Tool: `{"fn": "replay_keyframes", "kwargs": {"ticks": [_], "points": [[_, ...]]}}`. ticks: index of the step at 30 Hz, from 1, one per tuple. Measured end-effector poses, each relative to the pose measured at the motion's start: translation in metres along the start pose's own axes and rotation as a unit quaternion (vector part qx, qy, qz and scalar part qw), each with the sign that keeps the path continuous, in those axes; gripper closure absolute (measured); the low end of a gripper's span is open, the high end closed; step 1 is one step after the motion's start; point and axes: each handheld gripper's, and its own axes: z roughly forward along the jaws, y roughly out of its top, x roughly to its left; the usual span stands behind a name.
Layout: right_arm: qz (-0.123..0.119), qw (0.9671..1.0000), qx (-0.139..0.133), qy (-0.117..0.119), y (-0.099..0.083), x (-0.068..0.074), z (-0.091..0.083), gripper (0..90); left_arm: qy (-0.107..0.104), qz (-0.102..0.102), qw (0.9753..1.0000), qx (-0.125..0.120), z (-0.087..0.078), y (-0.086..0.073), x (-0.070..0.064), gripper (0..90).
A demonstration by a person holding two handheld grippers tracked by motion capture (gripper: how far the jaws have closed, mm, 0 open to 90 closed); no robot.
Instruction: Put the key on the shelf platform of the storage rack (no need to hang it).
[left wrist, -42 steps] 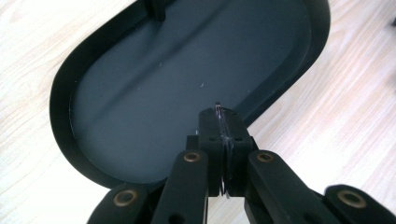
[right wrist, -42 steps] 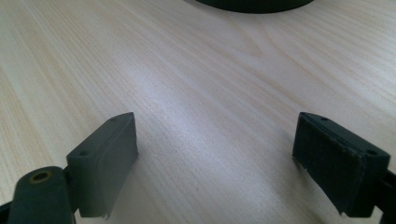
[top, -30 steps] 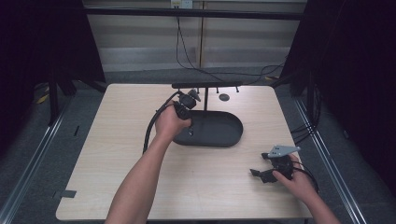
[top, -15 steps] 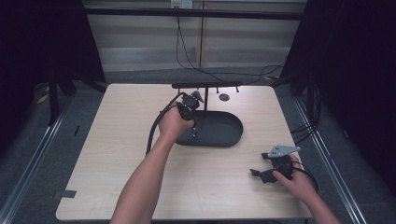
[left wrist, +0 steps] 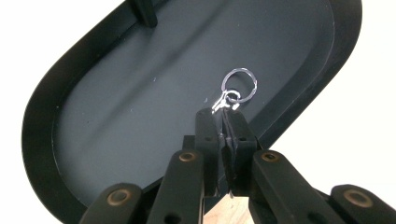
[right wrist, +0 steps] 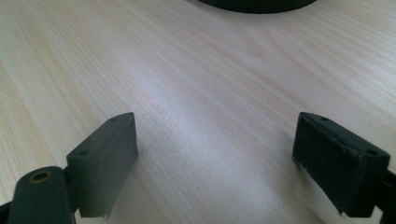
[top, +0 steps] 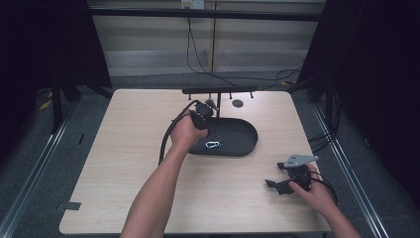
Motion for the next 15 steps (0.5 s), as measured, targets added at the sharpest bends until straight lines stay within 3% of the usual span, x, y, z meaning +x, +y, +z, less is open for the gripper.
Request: {"fn": "replay_keyframes", "kwargs": {"ticks": [15], "points": [[0.0, 1.0, 0.0, 0.0, 0.0, 0.0, 0.0, 13.5, -0.01, -0.012, 0.9997, -0.017, -0.012, -0.006, -0.003, 75.4]]}}
